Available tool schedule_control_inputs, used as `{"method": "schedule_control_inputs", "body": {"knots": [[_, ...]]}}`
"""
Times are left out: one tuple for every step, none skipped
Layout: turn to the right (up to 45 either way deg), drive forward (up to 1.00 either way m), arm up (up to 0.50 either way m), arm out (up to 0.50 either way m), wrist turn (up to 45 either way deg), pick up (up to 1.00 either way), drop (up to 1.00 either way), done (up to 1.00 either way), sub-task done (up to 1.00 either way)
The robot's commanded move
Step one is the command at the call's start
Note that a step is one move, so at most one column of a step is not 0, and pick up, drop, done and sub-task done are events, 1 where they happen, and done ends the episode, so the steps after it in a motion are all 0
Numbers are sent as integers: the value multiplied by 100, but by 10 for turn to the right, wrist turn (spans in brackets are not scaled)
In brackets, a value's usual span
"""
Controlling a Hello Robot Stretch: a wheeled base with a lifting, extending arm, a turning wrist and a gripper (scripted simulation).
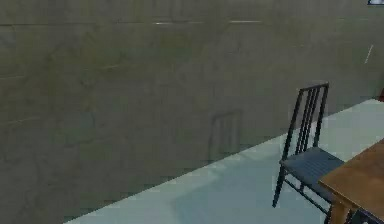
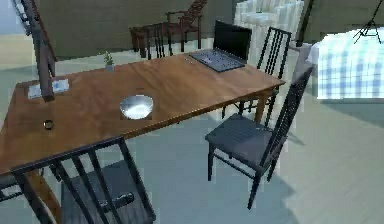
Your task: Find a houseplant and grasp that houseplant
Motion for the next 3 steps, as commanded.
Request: {"method": "schedule_control_inputs", "body": {"knots": [[450,0,0,0,0,0,0,0,0],[450,0,0,0,0,0,0,0,0],[450,0,0,0,0,0,0,0,0]]}}
